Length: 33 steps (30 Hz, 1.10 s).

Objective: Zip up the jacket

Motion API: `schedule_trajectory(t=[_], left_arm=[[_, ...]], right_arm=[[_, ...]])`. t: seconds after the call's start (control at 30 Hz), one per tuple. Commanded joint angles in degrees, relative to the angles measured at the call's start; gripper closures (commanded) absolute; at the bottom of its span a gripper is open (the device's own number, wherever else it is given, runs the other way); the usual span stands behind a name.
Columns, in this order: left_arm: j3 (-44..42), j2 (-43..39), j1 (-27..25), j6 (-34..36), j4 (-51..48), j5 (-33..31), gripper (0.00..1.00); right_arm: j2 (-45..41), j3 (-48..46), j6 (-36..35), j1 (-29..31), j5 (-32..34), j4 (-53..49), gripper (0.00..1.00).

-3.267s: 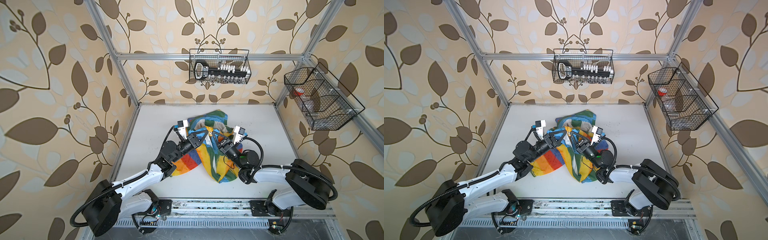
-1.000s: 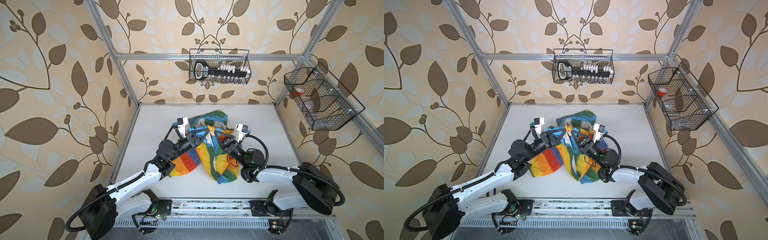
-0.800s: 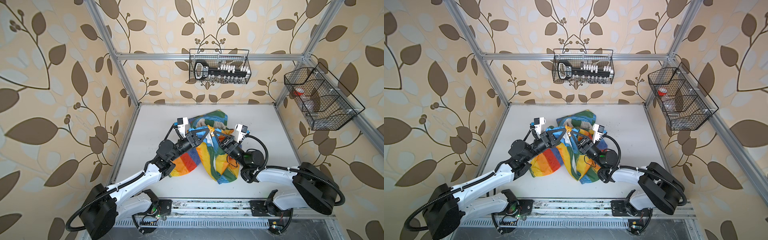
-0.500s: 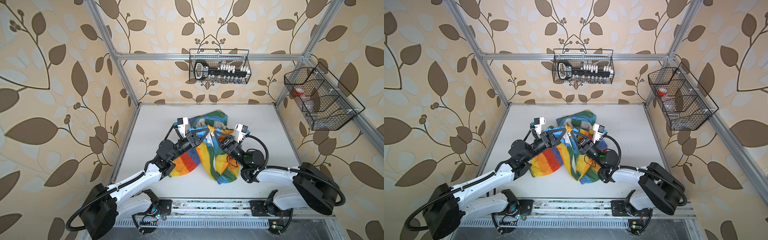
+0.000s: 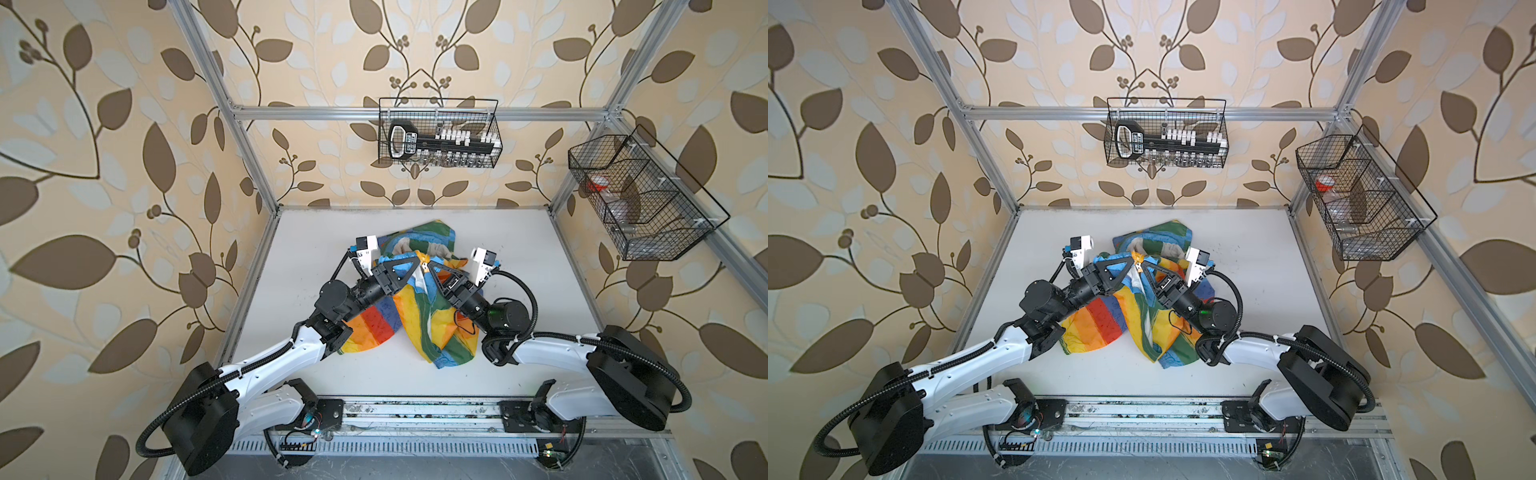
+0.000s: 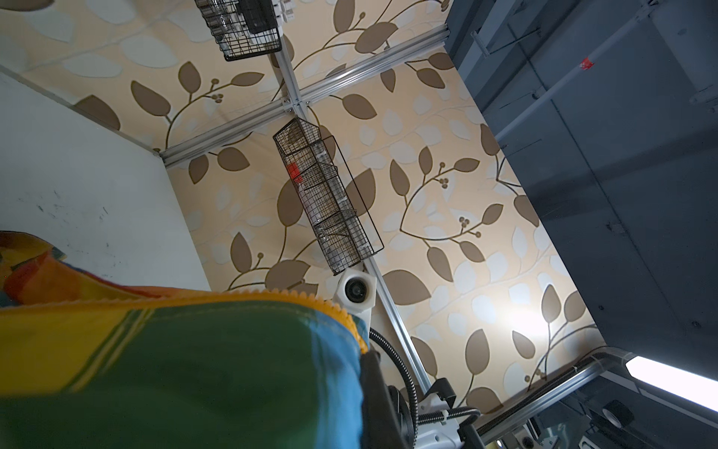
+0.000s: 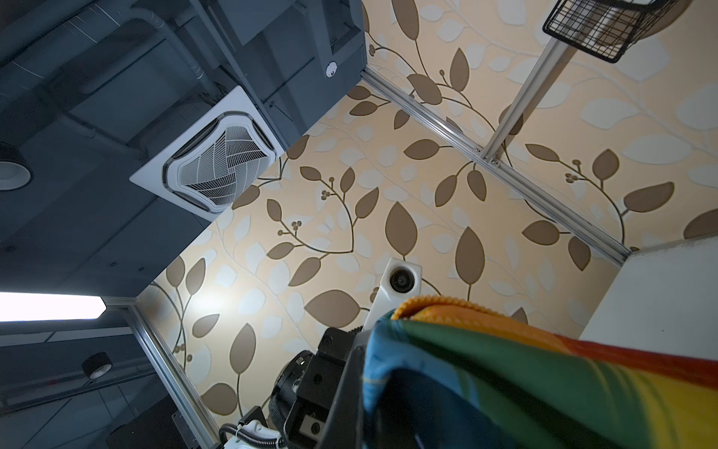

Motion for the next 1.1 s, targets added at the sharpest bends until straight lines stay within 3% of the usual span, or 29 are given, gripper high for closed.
schedule_trajectory(t=[0.0,0.63,1.07], left_arm=[[0.1,-0.5,-0.4,-0.3,5.7,1.6,1.0],[1.4,0.2,-0.6,-1.4,5.8,4.8,1.0],[1.6,-3.4,-0.5,1.0,3.0,2.6,1.0]], right_arm=[[-0.9,1.2,0.2,-0.1,0.3,3.6,1.0],[2.3,3.8,1.4,-0.4,0.6,3.6,1.0],[0.1,1.8,3.4,-1.6,-1.1,3.5,1.0]])
